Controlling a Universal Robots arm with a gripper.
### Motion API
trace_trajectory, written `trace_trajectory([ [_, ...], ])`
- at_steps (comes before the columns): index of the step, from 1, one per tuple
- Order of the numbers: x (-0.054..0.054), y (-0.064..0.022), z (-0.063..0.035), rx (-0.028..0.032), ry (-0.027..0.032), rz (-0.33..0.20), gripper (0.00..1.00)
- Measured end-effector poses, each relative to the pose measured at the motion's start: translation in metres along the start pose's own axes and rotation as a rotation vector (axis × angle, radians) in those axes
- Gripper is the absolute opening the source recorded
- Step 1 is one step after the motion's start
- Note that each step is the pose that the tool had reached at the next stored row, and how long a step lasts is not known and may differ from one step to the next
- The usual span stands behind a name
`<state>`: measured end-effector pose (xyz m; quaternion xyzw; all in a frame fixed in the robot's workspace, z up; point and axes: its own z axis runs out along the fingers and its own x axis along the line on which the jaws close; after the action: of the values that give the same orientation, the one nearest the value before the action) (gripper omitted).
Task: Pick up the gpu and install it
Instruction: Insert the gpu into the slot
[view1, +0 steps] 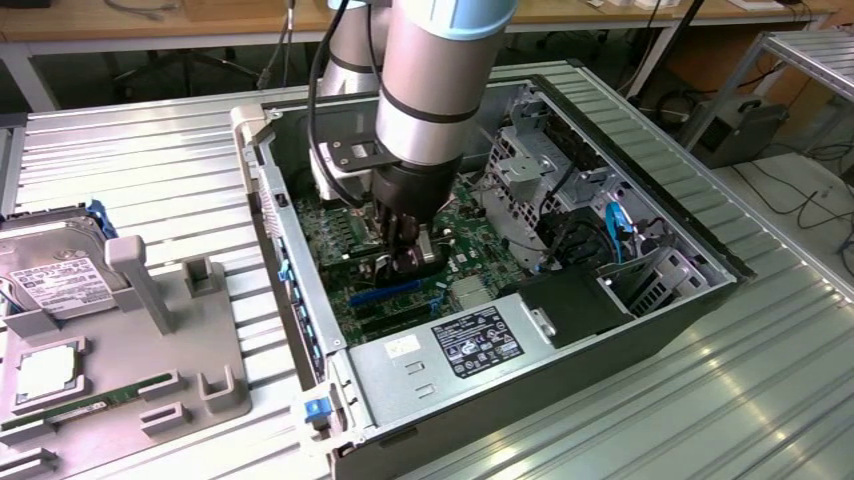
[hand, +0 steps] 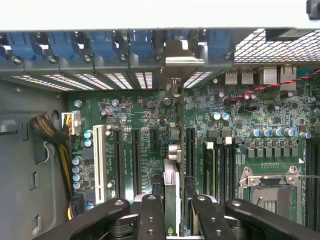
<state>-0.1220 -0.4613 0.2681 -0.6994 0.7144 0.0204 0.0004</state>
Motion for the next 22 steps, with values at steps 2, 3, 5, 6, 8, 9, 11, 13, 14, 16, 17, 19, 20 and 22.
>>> trace_trajectory([
  [2,0.0,0.0,0.0006,0.0001,-0.0001,0.0,0.26],
  [3,0.0001,0.0,0.001,0.0,-0.0001,0.0,0.26],
  [5,0.0001,0.0,0.0017,0.0001,-0.0001,0.0,0.26],
  [6,0.0001,0.0001,0.0022,0.0001,-0.0001,0.0,0.26],
  [8,0.0003,0.0004,0.0033,0.0001,0.0,0.0,0.26],
  [9,0.0003,0.0005,0.0039,0.0001,0.0,0.0,0.26],
  [11,0.0004,0.0008,0.0048,0.0001,0.0,0.0,0.26],
  [13,0.0004,0.0014,0.0058,0.0001,0.0,-0.001,0.26],
  [14,0.0005,0.0017,0.0062,0.0,0.0001,-0.002,0.26],
  [16,0.0005,0.0024,0.0067,-0.0001,0.0002,-0.006,0.26],
  [17,0.0005,0.0026,0.0069,-0.0002,0.0003,-0.008,0.26],
  [19,0.0005,0.0029,0.0071,-0.0004,0.0004,-0.014,0.26],
  [20,0.0005,0.003,0.0073,-0.0004,0.0005,-0.017,0.26],
  [22,0.0005,0.003,0.0075,-0.0005,0.0006,-0.02,0.26],
])
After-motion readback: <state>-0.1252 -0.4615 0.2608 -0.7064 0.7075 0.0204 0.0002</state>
